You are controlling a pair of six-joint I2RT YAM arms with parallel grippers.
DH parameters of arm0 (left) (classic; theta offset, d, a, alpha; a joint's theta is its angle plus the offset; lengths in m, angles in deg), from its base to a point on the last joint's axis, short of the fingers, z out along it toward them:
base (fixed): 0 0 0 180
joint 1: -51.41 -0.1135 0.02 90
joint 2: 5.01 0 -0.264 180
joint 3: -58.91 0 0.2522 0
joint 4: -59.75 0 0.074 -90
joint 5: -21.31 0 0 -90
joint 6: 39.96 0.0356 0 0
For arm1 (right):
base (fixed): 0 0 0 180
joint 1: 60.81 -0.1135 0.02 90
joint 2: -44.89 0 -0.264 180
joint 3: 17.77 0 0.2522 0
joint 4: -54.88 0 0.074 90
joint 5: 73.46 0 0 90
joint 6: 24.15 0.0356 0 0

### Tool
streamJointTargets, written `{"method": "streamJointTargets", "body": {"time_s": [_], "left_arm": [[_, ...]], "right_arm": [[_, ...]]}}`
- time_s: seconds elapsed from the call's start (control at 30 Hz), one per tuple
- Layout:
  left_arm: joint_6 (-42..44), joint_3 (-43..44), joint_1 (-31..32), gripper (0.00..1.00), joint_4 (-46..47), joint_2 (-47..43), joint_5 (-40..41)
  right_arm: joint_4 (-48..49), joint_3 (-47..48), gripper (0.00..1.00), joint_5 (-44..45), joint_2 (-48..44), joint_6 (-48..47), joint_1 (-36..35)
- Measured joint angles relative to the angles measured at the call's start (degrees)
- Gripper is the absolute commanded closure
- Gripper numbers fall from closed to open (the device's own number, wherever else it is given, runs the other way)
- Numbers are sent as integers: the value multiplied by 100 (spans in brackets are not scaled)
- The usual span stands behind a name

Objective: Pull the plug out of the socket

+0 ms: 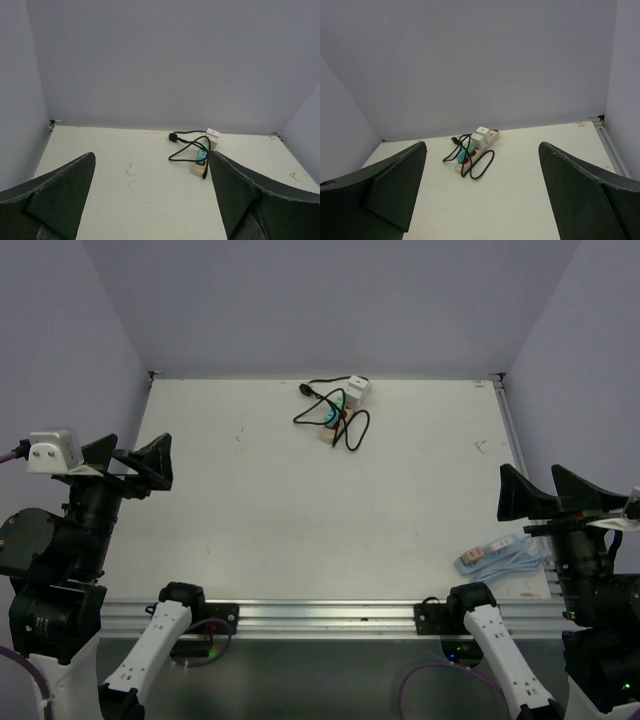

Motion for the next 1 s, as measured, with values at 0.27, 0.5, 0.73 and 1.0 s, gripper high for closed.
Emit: {"method": "streamJointTargets", "body": {"time_s": [0.27,0.5,0.73,1.0], "left_arm": [[0,-48,0,0,2,0,-2],[0,-245,0,0,48,-4,0],[0,-802,0,0,179,-31,2],[-17,-1624,0,0,361,-52,-46]], "right_arm": [[-22,-46,1,70,-7,2,0],[-35,-251,1,437,-44,155,-9],[-151,-767,1,448,114,481,-15],[-979,-1585,1,1012,1176,1569,-22]]}}
